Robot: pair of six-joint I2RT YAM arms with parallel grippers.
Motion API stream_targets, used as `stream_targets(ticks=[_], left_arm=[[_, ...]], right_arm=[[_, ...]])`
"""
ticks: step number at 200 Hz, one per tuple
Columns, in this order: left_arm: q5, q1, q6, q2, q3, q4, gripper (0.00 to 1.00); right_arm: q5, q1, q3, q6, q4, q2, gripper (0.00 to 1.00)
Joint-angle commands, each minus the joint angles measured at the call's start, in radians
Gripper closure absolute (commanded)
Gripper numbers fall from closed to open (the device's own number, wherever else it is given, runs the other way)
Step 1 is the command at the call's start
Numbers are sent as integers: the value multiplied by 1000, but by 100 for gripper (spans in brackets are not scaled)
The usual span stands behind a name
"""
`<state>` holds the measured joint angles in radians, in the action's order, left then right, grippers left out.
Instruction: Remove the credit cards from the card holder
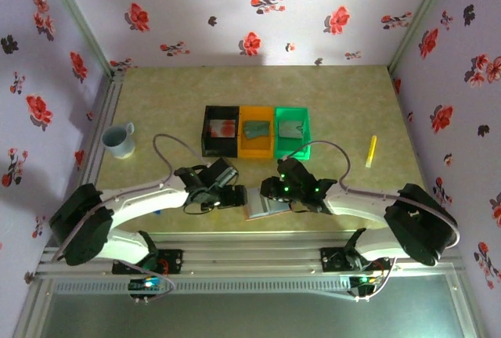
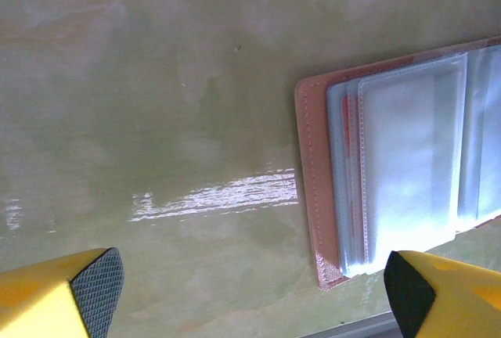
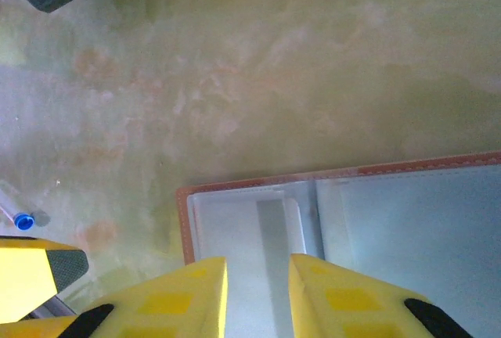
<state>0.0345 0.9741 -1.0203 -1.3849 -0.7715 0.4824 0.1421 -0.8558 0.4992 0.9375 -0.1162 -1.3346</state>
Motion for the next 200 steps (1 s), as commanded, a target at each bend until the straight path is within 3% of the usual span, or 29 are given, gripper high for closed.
stream_targets(ticks=[1, 80, 200], left_arm=[[-22, 19, -11, -40, -53, 38, 10], [-16, 41, -1, -158, -113, 55, 10], [16, 51, -3, -248, -89, 3, 19]], right_arm=[[4, -6, -24, 22, -41, -16, 76], [14, -7, -57, 30, -84, -36, 83], [46, -7, -63, 30, -118, -60, 80]])
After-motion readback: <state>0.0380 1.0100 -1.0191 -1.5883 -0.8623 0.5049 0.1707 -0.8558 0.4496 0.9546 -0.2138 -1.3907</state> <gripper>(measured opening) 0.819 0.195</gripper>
